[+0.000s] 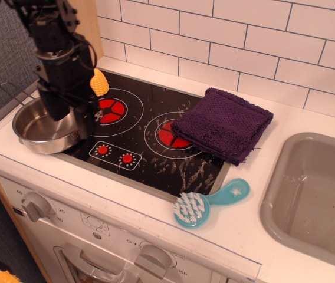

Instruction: Put the pot on the napkin.

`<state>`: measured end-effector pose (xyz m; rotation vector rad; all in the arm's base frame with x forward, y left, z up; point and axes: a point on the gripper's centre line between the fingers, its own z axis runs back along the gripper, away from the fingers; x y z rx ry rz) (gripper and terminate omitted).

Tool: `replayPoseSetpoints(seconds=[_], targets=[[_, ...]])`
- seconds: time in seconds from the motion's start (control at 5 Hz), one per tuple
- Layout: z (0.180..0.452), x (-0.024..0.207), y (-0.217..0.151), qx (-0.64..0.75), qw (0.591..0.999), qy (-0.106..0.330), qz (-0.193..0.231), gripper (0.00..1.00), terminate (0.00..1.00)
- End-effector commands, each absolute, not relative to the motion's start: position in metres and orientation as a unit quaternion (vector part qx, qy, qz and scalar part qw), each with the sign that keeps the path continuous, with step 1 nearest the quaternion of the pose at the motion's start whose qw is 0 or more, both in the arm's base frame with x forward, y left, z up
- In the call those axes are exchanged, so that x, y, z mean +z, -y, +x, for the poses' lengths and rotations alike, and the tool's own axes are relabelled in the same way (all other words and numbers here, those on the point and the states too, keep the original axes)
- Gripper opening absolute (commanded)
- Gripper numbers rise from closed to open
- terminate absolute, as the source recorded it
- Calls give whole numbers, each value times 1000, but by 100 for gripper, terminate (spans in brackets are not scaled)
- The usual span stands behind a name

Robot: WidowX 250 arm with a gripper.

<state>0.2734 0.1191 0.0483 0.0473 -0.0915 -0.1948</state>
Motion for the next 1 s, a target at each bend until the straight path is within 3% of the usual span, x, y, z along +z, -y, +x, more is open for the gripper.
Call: replayPoseSetpoints(seconds=[0.0,0.4,0.8], targets=[[281,34,-107,-98,994,37,16,0,0],[266,21,-107,-73,997,26,-1,0,0],[254,37,-98,-25,999,42,9,0,0]])
